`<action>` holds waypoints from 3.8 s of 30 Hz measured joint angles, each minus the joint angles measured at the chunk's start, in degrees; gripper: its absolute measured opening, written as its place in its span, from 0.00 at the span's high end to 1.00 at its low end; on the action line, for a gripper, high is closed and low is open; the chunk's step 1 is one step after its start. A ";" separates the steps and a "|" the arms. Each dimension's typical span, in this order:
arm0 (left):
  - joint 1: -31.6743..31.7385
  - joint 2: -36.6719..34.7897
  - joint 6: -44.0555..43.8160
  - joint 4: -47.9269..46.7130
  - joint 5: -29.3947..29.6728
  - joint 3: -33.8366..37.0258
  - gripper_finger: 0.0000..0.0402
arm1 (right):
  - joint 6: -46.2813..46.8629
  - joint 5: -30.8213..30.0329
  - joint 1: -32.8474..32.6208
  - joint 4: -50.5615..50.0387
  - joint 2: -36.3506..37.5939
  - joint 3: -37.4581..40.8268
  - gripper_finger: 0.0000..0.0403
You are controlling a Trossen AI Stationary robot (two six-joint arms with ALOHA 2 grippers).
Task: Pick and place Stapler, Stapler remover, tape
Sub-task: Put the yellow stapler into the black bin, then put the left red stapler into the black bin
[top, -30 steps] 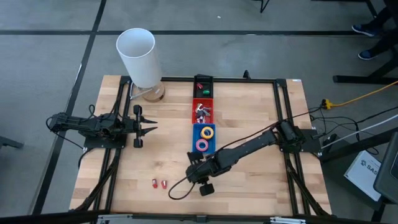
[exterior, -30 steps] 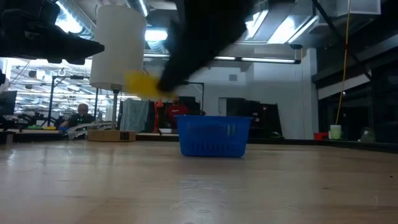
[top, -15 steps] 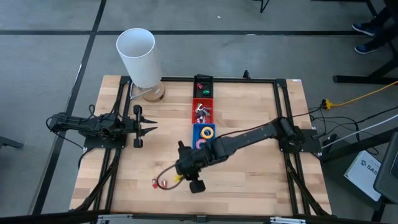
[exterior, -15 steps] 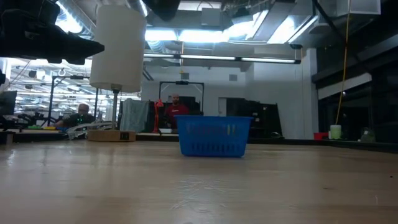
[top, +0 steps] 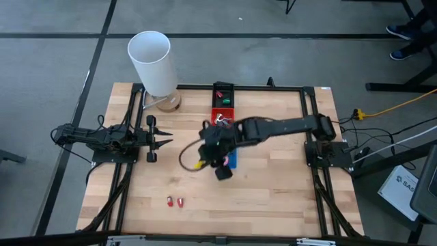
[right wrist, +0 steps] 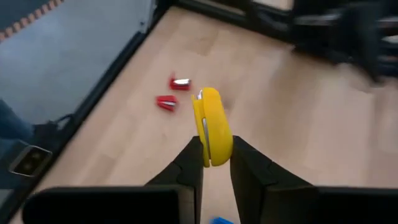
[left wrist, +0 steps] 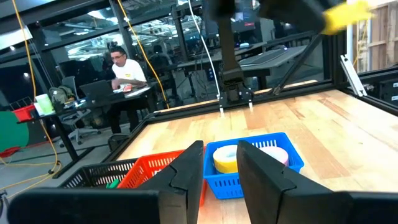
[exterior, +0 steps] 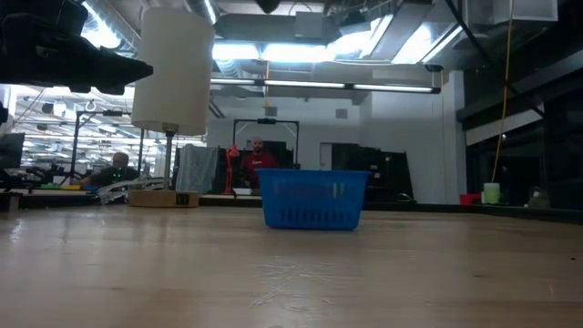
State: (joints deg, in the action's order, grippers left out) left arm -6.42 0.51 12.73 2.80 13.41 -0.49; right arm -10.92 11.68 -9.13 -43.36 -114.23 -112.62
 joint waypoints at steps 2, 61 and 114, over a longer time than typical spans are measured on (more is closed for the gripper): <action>0.00 0.00 0.00 -0.01 0.00 0.00 0.77 | -1.90 -0.03 1.70 -1.92 1.34 0.00 0.86; -0.01 0.00 0.00 0.00 0.00 0.00 0.76 | -10.55 -4.63 41.03 9.01 -8.03 17.97 0.77; -0.02 0.00 0.00 -0.01 0.00 0.00 0.78 | 0.11 -10.62 24.19 12.16 5.03 18.23 0.38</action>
State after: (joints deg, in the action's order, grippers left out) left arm -6.44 0.51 12.73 2.79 13.41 -0.49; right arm -10.81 1.06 15.07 -31.20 -109.20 -94.39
